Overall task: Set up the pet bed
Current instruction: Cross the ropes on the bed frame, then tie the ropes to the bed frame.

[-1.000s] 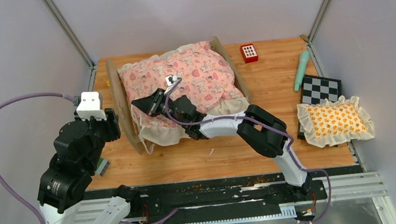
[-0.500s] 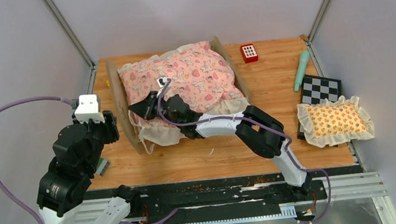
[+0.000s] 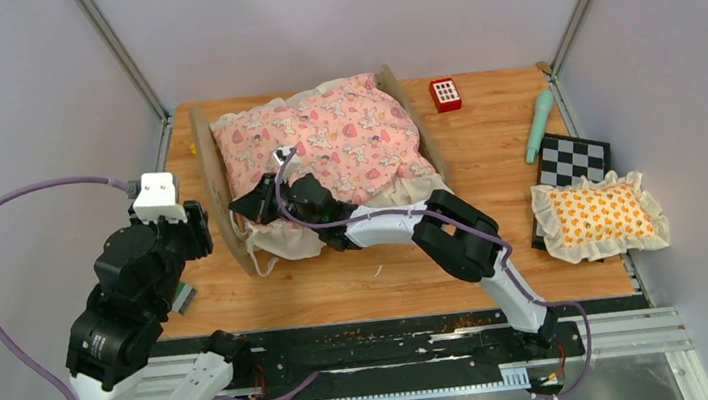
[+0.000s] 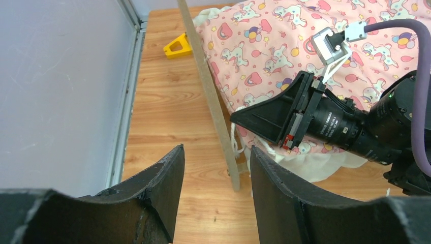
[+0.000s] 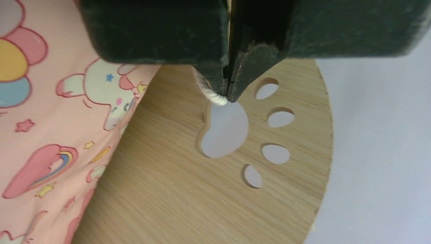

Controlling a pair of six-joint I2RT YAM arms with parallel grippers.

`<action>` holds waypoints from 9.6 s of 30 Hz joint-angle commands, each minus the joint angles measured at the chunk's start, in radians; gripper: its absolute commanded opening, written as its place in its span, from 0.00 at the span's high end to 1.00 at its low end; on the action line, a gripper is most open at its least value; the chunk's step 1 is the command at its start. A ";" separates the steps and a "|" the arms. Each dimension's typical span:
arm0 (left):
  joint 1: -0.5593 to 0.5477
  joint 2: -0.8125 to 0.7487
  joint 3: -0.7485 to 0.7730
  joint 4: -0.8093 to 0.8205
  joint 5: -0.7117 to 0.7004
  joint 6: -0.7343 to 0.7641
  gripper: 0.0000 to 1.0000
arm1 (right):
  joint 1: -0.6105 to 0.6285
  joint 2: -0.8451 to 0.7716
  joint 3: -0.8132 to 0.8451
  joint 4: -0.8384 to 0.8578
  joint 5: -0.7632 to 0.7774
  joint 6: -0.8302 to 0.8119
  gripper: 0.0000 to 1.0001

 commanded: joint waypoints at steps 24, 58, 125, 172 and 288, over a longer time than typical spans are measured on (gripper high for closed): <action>-0.001 -0.023 -0.053 0.016 -0.002 -0.018 0.42 | 0.081 -0.152 0.034 -0.407 0.046 -0.433 0.63; -0.001 0.134 -0.218 0.209 -0.153 -0.141 0.28 | 0.122 -0.633 -0.478 -0.472 0.105 -0.653 0.61; -0.001 0.277 -0.261 0.388 -0.267 -0.095 1.00 | 0.117 0.164 -0.519 0.757 0.087 -1.241 0.42; -0.001 0.220 -0.279 0.360 -0.197 -0.113 1.00 | 0.127 0.254 -0.374 0.752 -0.011 -1.141 1.00; 0.002 -0.149 -0.378 0.223 -0.126 -0.173 0.39 | 0.126 0.037 0.000 -0.687 -0.373 -1.355 0.47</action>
